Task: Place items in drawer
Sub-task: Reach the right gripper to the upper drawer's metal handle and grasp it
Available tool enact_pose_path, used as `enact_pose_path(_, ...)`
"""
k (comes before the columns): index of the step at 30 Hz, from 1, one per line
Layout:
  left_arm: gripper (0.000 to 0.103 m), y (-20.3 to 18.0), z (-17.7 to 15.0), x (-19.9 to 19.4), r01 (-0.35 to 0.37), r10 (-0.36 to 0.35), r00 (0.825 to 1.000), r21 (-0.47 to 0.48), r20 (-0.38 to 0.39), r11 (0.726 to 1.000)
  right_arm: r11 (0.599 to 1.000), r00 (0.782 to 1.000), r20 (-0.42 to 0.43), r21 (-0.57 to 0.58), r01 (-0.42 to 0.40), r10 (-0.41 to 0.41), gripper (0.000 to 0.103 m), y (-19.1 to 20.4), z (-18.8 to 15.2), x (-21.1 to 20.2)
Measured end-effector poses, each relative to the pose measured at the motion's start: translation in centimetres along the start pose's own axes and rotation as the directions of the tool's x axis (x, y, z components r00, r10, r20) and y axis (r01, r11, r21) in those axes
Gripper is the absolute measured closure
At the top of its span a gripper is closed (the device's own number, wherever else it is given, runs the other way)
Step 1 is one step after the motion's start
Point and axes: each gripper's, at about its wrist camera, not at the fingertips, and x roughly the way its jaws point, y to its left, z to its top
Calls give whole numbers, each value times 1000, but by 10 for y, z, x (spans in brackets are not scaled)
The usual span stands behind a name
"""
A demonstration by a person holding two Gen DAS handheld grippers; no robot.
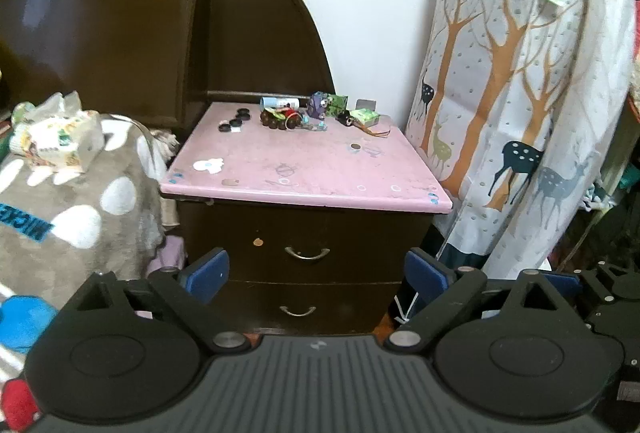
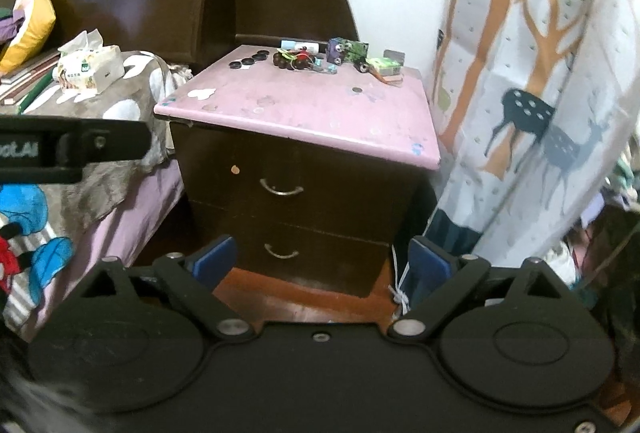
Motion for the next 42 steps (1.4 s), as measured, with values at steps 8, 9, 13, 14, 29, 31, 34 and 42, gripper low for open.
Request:
enact_pose_path(8,3,31,-16,51,2,-5,1000,-136,-25,991,978,1000,22,-208,-12,17,8,13,3,46)
enact_pose_path(9,3,37,-20,57,10,-17,999,-162,-43,987,973,1000,20,-232,-6,11,8,15,2,52)
enact_pose_path(13,3,62,-34,75,61,-79,995,-235,-66,970,952,999,-32,-304,-31,23,8,20,4,83)
enact_pose_path(14,3,67,-36,79,70,-91,993,-250,-71,966,946,999,-39,-323,-37,26,8,22,6,91)
enact_pose_path(29,3,118,-62,122,60,-74,996,-279,-43,958,710,1000,-20,-704,-26,18,37,71,10,219)
enact_pose_path(31,3,120,-61,125,48,-61,997,-260,-42,964,666,1000,-21,-746,-24,12,56,76,7,237)
enact_pose_path(34,3,127,-61,129,44,-57,998,-290,-36,956,598,1000,-16,-801,-17,6,51,83,4,260)
enact_pose_path(42,3,145,-62,134,26,-42,998,-335,-38,942,465,997,-68,-882,-75,32,52,97,0,294)
